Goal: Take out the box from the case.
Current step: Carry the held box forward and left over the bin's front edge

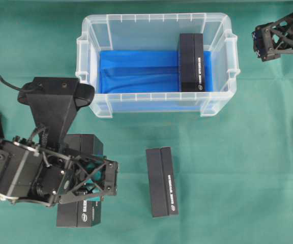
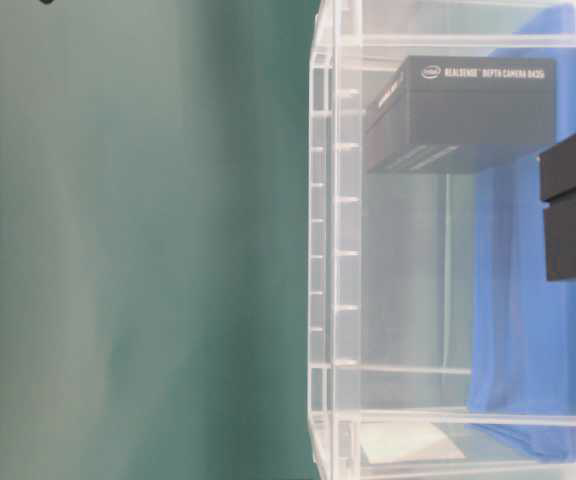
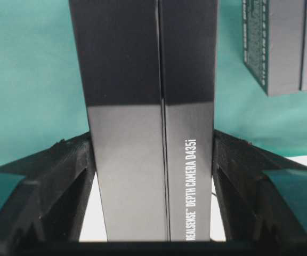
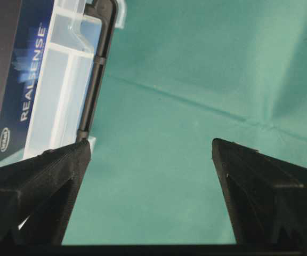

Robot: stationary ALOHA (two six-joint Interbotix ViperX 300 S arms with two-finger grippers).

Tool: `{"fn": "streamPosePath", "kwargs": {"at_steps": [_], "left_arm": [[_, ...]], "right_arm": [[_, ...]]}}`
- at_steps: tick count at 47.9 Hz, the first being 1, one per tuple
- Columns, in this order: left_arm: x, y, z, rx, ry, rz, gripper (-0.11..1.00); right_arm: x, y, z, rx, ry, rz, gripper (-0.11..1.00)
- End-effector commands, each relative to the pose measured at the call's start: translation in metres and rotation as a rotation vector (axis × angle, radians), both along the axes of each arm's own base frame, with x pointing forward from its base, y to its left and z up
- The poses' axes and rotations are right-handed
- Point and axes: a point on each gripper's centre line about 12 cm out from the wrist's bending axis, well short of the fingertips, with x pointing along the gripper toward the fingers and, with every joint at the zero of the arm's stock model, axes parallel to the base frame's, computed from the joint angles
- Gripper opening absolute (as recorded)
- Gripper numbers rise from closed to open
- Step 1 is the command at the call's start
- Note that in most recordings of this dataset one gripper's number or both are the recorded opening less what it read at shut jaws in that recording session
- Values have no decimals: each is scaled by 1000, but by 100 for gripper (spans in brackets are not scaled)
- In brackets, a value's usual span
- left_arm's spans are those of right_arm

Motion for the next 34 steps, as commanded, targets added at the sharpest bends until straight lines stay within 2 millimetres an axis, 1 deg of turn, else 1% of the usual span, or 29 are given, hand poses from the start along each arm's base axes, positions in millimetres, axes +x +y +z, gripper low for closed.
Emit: {"fn": "streamPosePath", "kwargs": {"at_steps": [1, 8, 14, 26, 34], "left_arm": [[-7, 3, 14, -9, -41, 2, 61], [-9, 4, 2, 4, -5, 4, 61], [-10, 4, -13, 14, 21, 0, 61], [-2, 2, -54, 0, -34, -11, 61], [-9, 4, -81, 15, 11, 2, 61]], "right_arm": [[0, 0, 7, -12, -19, 3, 93], [-1, 0, 6, -12, -18, 2, 93], [0, 0, 7, -14, -19, 3, 93], [-1, 0, 6, -12, -18, 3, 93], [-1, 0, 6, -13, -17, 3, 93]]}}
